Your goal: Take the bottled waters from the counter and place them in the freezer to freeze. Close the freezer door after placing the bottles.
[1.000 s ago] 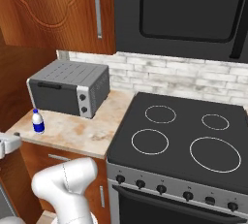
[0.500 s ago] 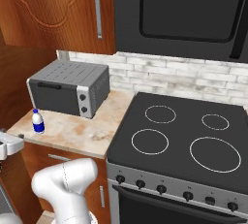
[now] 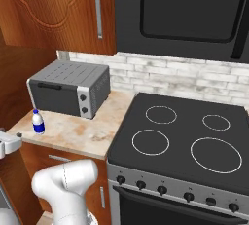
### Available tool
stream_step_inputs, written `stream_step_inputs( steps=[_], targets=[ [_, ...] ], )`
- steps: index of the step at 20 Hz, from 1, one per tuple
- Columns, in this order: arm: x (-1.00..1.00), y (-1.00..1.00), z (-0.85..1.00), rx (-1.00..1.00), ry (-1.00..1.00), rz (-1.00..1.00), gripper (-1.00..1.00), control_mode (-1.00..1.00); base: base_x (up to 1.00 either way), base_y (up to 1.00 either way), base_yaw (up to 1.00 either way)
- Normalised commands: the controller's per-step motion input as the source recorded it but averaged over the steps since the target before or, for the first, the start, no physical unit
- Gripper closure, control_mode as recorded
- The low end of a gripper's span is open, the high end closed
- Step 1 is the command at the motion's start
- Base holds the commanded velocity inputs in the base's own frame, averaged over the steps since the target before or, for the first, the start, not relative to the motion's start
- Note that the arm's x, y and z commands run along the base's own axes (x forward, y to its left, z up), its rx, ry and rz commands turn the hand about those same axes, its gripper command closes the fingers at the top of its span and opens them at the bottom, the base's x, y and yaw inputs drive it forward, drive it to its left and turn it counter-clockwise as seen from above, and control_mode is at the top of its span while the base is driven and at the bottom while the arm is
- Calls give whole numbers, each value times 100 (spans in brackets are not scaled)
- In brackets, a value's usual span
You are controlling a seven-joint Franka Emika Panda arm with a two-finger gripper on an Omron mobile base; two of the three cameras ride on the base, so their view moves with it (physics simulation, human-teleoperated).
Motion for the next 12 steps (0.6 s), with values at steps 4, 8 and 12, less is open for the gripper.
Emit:
stream_step_inputs(
  steps=[4, 8, 12],
  targets=[
    [13, 5, -1, 0, 0, 0, -100, -100, 0, 0, 0],
    [19, 0, -2, 0, 0, 0, -100, -100, 0, 0, 0],
    [15, 0, -4, 0, 0, 0, -100, -100, 0, 0, 0]
  ],
)
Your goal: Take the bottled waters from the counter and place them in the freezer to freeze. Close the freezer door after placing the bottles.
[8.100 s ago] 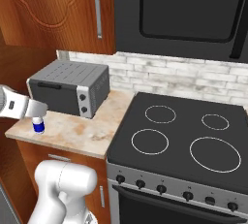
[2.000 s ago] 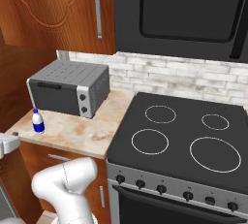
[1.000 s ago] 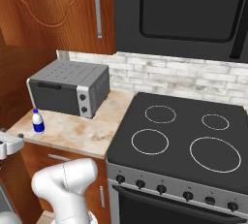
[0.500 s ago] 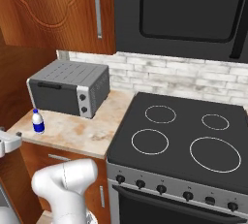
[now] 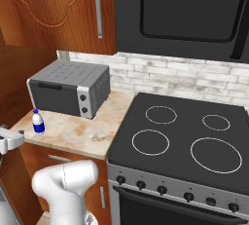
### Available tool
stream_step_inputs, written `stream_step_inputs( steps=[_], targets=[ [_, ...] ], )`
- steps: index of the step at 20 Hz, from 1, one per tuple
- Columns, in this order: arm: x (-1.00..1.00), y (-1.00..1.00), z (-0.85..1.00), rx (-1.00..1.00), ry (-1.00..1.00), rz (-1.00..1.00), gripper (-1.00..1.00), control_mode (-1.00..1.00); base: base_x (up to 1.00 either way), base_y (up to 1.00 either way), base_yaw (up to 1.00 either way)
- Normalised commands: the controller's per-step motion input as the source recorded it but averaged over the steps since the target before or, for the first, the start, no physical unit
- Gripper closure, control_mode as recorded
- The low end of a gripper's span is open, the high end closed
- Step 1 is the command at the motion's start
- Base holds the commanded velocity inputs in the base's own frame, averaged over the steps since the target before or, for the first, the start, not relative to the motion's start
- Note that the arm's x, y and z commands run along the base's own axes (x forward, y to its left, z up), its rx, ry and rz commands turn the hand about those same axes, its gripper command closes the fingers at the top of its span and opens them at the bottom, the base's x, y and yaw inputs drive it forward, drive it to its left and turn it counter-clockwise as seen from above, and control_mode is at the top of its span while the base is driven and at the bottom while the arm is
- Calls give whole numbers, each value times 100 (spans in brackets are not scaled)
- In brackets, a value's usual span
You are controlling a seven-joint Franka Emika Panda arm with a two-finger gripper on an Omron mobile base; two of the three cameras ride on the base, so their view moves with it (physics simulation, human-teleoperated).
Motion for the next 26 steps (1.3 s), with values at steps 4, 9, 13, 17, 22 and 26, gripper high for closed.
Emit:
stream_step_inputs(
  steps=[4, 9, 13, 17, 22, 26],
  targets=[
    [13, 0, -6, 0, 0, 0, -100, -100, 0, 0, 0],
    [13, 0, -12, 0, 0, 0, -100, -100, 0, 0, 0],
    [16, 0, -21, 0, 0, 0, -100, -100, 0, 0, 0],
    [25, 0, -13, 0, 0, -1, -100, -100, 0, 0, 0],
    [25, 0, -9, 0, 0, 0, -100, -100, 0, 0, 0],
    [22, 2, -10, 0, 0, 0, -100, -100, 0, 0, 0]
  ],
)
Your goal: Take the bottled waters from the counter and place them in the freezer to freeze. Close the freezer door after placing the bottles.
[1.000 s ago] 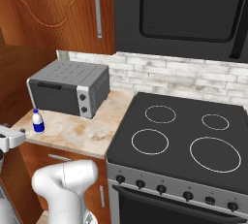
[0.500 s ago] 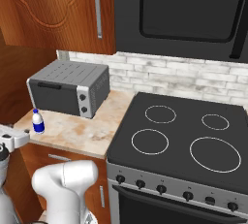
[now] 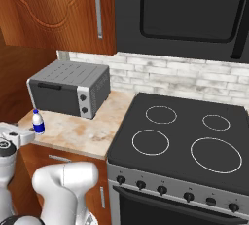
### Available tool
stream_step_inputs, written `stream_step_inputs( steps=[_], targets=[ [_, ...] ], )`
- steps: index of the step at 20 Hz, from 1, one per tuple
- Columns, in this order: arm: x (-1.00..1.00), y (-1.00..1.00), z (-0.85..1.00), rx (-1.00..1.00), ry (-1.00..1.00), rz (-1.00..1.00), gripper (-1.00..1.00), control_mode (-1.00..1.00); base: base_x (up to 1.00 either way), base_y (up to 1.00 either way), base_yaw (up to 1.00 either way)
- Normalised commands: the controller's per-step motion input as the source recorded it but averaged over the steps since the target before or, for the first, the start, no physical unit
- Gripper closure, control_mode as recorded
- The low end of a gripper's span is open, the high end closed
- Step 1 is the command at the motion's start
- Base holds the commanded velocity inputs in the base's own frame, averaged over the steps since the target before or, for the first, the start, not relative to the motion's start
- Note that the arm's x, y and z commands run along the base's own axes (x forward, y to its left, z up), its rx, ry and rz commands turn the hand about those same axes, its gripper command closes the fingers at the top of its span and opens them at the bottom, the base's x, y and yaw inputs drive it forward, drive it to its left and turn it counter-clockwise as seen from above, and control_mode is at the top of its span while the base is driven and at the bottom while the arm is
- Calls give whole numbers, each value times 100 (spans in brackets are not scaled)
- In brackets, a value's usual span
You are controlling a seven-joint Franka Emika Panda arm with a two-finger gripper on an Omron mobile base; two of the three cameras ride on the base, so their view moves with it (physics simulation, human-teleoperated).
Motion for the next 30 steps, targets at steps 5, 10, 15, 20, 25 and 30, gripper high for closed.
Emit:
stream_step_inputs(
  steps=[5, 10, 15, 20, 25, 30],
  targets=[
    [16, 5, -11, 0, 0, 0, -100, -100, 0, 0, 0],
    [8, 14, -8, 0, 0, 0, -100, -100, 0, 0, 0],
    [0, 18, -3, 0, 0, 0, -100, -100, 0, 0, 0],
    [1, 13, -2, 0, 0, -1, -100, -100, 0, 0, 0],
    [4, 3, -3, 0, 0, -2, -100, -100, 0, 0, 0],
    [13, 9, -12, 0, 0, -2, -100, -100, 0, 0, 0]
  ],
)
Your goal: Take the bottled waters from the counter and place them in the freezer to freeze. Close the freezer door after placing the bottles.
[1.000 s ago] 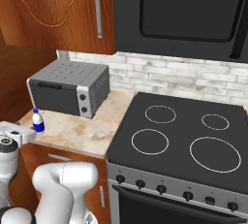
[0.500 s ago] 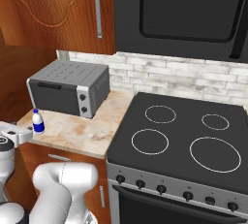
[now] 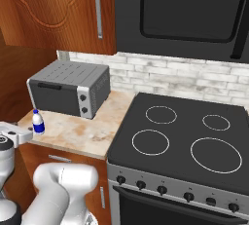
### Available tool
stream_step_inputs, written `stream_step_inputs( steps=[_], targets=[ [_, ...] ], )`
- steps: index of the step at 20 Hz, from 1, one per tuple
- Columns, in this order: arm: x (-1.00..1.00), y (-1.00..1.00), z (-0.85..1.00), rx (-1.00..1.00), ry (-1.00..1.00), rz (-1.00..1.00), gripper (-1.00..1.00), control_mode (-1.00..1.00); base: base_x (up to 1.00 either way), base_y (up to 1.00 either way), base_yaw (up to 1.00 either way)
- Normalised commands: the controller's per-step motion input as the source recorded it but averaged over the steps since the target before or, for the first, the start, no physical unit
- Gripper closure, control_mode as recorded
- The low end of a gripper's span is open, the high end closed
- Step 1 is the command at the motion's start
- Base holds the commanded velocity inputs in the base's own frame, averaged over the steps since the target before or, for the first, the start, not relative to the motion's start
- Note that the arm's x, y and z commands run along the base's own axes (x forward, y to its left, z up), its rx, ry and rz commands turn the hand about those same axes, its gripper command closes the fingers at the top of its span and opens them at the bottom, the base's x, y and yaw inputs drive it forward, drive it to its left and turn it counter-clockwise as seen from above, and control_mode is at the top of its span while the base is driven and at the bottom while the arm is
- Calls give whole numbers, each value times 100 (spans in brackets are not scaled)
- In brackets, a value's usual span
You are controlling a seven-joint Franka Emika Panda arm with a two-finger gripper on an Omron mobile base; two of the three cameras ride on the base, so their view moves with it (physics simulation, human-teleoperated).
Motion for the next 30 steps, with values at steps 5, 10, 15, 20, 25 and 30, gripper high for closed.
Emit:
stream_step_inputs(
  steps=[5, 10, 15, 20, 25, 30],
  targets=[
    [7, 3, -9, 0, 0, -2, -100, -100, 0, 0, 0],
    [4, 1, -11, 0, 0, -3, -100, -100, 0, 0, 0],
    [10, 3, -11, 0, 0, -3, -100, -100, 0, 0, 0],
    [13, 4, -1, 0, 0, -1, -100, -100, 0, 0, 0],
    [20, 10, 0, 0, 0, 0, -100, -100, 0, 0, 0],
    [16, 6, 0, 0, 0, 0, -100, -100, 0, 0, 0]
  ],
)
